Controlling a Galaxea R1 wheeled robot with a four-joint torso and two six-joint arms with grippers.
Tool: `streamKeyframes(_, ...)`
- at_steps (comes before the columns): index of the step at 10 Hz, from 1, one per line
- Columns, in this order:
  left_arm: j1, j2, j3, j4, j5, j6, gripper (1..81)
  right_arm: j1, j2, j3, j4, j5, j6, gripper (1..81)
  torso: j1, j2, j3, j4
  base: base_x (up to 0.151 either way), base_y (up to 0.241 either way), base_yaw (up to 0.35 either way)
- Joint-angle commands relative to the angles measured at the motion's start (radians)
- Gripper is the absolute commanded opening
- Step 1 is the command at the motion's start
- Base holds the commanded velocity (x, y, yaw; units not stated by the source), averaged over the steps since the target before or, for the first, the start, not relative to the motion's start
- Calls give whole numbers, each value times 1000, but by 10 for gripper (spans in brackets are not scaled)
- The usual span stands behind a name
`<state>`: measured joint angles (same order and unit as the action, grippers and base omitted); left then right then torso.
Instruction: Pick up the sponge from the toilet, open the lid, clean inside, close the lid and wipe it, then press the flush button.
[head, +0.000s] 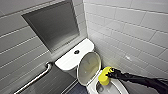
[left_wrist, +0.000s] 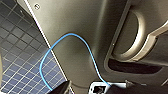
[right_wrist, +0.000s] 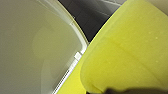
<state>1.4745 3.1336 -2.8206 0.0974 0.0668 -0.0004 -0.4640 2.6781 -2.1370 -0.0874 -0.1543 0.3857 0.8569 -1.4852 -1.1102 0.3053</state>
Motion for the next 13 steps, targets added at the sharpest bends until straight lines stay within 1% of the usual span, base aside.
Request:
streamKeyframes(1,22,-4,-5,-7,87,3,811,143,11,19,-17,-18,-2,10,0,0,0,0,0,0,0)
streamKeyframes(3,22,-3,-5,-8,88,3,811,112,58,-29,-32,-18,-2,10,0,0,0,0,0,0,0)
streamKeyframes(5,22,-6,-5,-8,90,2,811,104,67,-46,-37,-16,-2,10,0,0,-81,0,0,0,0)
streamKeyframes(6,22,-6,-5,-8,90,2,811,110,59,-41,-38,-16,-2,10,0,0,-83,0,0,0,0)
streamKeyframes(7,22,-3,-5,-7,90,3,811,118,58,-47,-40,-14,-2,10,0,0,-38,0,0,0,0)
streamKeyframes(8,22,-3,-5,-7,90,3,811,118,58,-71,-43,-13,-2,10,0,0,-60,0,0,0,0)
streamKeyframes(10,22,-3,-5,-7,90,3,811,81,42,-105,-38,-1,1,10,0,0,-74,0,0,0,0)
streamKeyframes(11,22,-3,-3,-7,90,3,811,49,10,-87,-38,7,4,10,0,0,-72,0,0,0,0)
streamKeyframes(12,22,-3,6,-2,90,3,811,17,-30,-55,-37,33,5,10,0,0,-72,0,0,0,0)
streamKeyframes(13,22,-1,13,1,90,3,811,-9,-83,2,-38,58,10,10,0,0,-72,0,0,0,0)
